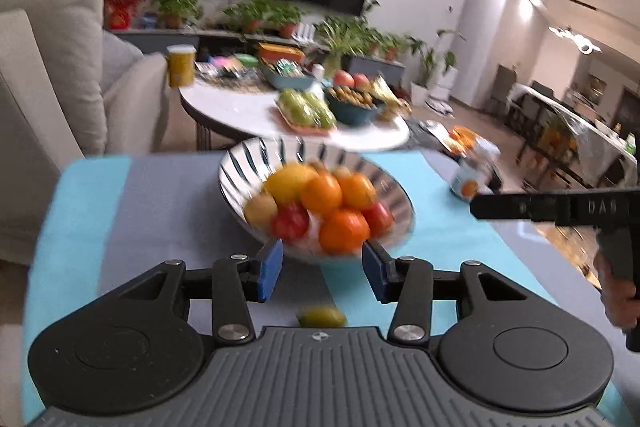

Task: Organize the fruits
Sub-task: 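Move both tools to the green lime on the cloth and close on it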

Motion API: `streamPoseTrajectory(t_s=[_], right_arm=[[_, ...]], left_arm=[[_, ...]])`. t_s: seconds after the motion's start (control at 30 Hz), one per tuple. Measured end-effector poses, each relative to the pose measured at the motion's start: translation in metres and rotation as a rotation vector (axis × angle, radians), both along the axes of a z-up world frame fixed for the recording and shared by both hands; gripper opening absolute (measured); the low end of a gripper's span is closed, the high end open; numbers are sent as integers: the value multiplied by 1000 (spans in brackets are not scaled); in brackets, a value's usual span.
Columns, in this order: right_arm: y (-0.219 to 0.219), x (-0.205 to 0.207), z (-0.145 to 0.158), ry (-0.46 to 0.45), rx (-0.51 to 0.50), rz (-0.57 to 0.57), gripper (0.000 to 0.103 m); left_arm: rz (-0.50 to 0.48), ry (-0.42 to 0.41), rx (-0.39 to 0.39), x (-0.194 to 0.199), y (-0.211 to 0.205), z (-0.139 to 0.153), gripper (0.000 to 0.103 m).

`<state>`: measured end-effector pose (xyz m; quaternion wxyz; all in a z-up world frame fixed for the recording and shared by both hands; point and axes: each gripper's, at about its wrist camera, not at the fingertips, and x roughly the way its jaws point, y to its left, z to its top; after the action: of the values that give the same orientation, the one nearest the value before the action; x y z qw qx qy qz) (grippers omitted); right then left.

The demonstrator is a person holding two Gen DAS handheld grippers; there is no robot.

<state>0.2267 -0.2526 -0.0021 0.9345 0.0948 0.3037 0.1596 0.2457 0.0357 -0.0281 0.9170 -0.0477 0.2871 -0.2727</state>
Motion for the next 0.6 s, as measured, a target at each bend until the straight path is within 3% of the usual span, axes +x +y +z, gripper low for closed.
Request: streamPoseTrajectory(t_s=[0.13, 0.47, 0.6], right_arm=[[-1, -16, -4, 11, 1, 7, 68], [-1, -43, -7, 12, 0, 33, 68], [-1, -53, -10, 11, 7, 38, 68]], left_arm=[[-20, 19, 21, -10, -7, -13, 43], [-4, -9, 163, -10, -24, -24, 44], [9, -1, 173, -10, -25, -30, 43]])
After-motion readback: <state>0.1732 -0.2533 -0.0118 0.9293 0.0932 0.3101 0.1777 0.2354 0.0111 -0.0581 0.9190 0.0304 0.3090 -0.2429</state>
